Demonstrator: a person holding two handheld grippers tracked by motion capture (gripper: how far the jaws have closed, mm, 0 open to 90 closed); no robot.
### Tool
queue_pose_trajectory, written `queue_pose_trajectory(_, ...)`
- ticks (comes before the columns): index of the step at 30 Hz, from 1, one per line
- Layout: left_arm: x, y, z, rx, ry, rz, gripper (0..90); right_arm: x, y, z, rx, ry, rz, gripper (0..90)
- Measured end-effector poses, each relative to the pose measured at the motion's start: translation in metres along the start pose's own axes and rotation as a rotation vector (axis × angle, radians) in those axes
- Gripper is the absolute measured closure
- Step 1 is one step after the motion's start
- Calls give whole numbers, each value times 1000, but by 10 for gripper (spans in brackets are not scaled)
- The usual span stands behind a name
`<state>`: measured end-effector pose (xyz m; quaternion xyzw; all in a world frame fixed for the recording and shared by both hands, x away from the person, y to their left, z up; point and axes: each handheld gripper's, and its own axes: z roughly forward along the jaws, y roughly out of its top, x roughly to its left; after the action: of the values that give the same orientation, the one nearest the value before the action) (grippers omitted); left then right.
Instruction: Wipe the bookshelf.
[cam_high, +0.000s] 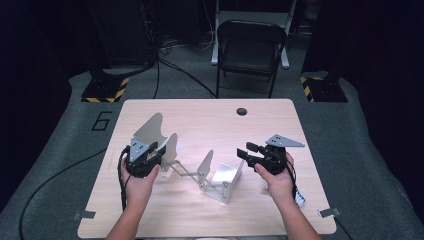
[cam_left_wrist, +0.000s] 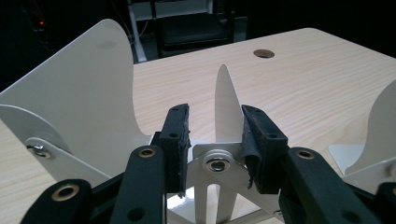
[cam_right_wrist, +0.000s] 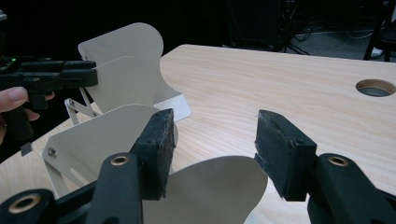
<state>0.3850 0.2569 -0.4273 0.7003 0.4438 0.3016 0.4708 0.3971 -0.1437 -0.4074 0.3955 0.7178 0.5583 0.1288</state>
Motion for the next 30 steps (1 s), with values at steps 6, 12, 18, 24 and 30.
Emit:
queue_pose_trajectory(6, 3, 1, 2, -5, -45, 12, 653, 2, -2, -3, -1, 9, 18, 473)
queue_pose_trajectory(12, 6, 2, 7, -15, -107, -7, 661, 2, -6, -8, -20, 7, 19, 473)
queue_pose_trajectory(18, 6, 7, 19, -13, -137, -1, 665, 3, -12, -16, -42, 6, 27, 472)
queue_pose_trajectory(24, 4, 14, 33, 0, -157, 15, 666, -1, -15, -22, -49, 19, 49, 475)
queue_pose_trajectory(30, -7, 23, 55, 3, -196, 21, 667, -6, -18, -29, -56, 0, 66, 477)
